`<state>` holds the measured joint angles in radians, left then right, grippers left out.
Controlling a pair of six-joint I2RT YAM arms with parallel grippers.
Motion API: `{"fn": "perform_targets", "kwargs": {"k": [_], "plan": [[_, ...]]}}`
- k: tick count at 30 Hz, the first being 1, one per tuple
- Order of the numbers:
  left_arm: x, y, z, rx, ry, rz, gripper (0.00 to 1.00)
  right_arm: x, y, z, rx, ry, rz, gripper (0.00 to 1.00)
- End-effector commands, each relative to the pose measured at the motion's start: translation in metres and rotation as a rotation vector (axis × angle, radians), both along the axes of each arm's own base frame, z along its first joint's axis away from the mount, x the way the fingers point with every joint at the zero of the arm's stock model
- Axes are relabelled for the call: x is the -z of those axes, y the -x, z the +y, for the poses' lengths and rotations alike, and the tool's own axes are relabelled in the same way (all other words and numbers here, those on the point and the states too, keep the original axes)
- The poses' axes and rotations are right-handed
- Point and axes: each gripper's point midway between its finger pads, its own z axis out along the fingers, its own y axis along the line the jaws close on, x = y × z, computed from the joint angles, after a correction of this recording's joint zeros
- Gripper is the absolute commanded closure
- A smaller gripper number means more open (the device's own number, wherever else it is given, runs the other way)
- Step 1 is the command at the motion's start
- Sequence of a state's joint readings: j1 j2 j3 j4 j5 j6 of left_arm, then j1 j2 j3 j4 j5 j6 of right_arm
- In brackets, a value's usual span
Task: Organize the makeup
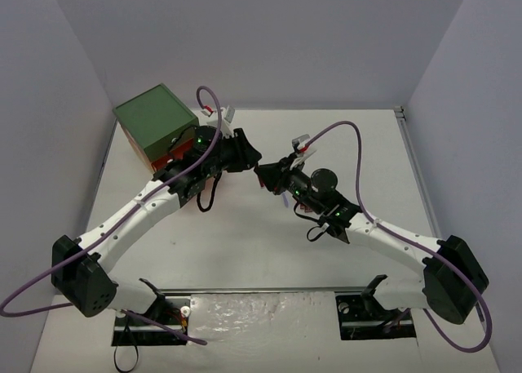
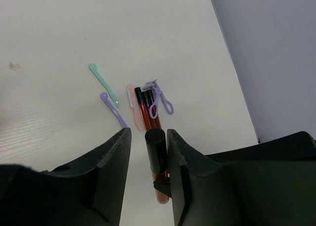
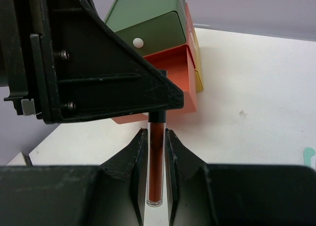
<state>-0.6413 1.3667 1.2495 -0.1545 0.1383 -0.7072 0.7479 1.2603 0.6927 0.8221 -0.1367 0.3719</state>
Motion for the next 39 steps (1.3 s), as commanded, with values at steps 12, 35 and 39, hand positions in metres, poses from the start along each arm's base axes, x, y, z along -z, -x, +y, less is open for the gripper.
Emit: {"fn": "perform_targets", "kwargs": {"k": [12, 35, 39], "plan": [[-0.022, -0.024, 0.045, -0.105, -0.27, -0.168, 1.0, -0.034, -0.014, -0.017, 0.115, 0.017, -0.064, 0.26], [0.03, -0.122, 0.19, -0.142, -1.009, -0.096, 0.53, 0.087, -0.023, -0.121, 0.391, 0.387, 0.342, 0.25], [0.007, -0.117, 0.189, -0.205, -0.945, -0.118, 0.26, 0.111, -0.027, -0.128, 0.422, 0.418, 0.424, 0.4]]}}
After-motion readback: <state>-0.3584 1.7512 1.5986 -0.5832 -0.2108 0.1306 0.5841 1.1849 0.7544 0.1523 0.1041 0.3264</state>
